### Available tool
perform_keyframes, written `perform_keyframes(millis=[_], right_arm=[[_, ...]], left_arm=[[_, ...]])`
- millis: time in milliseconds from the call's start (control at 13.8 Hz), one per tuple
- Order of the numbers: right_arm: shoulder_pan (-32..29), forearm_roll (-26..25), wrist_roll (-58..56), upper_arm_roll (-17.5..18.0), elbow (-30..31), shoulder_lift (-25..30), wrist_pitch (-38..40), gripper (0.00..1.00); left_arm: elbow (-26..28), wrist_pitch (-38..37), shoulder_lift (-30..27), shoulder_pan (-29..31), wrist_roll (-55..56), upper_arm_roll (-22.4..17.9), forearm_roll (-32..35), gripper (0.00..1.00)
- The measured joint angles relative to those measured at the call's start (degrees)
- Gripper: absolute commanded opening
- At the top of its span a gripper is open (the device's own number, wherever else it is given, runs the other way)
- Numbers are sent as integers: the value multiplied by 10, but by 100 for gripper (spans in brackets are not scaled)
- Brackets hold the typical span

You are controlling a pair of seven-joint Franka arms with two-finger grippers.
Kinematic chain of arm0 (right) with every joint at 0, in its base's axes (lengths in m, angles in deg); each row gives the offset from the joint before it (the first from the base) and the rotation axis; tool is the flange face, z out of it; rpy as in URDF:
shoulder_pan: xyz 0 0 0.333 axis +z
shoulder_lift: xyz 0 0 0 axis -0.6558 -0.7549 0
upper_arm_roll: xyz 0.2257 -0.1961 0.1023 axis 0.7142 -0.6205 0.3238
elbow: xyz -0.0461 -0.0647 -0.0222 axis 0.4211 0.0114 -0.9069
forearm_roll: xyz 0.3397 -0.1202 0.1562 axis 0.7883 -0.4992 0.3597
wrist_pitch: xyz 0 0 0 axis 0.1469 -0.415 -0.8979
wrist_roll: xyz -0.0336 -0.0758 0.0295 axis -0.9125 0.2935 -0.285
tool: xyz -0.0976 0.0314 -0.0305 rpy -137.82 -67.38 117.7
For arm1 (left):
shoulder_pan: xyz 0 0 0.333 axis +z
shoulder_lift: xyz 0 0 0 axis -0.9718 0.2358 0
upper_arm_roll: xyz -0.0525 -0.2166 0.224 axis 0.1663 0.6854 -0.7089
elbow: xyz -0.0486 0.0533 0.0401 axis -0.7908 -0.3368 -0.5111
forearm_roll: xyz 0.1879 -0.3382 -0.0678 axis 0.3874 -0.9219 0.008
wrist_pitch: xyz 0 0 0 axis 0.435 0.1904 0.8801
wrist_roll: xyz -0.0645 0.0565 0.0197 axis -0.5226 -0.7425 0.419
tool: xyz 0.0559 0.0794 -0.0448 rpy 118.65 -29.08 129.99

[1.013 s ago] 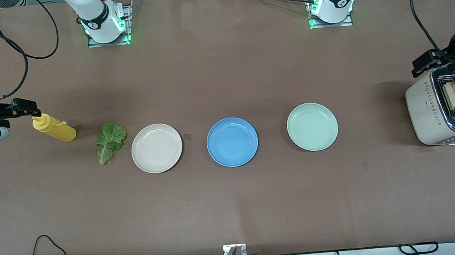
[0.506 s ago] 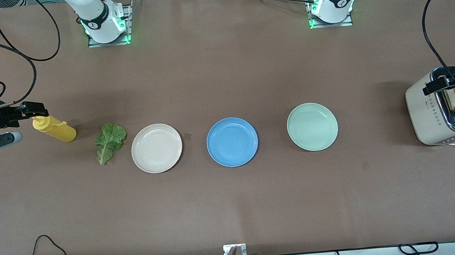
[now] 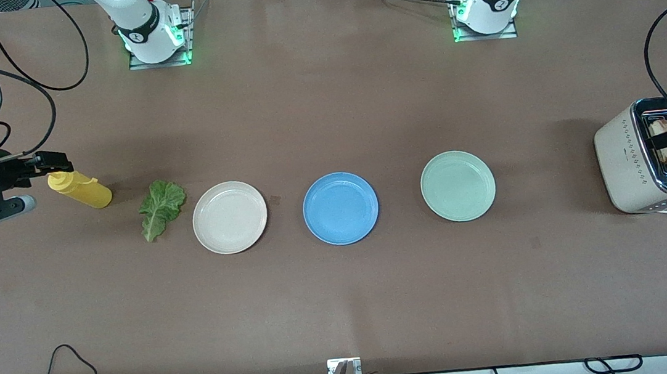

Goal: Make sandwich in blue plate with both arms
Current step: 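Reach the left gripper down to the toast slices in the toaster, then grasp a toast slice with the left gripper while the right gripper reaches lettuce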

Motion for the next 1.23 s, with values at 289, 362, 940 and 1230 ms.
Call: perform_keyframes(millis=[289, 362, 940, 1230], right_arm=[[0, 0, 0, 0, 0, 0, 0, 100], [0, 0, 0, 0, 0, 0, 0, 100], [0, 0, 0, 0, 0, 0, 1, 100], [0, 0, 0, 0, 0, 0, 1, 100]], left_arm=[[-1, 10, 29, 19, -62, 0, 10, 100], [-1, 12, 36, 26, -76, -1, 10, 100], [-1, 11, 74, 42, -104, 0, 11, 94], [-1, 9, 76, 50, -105, 0, 11, 67]])
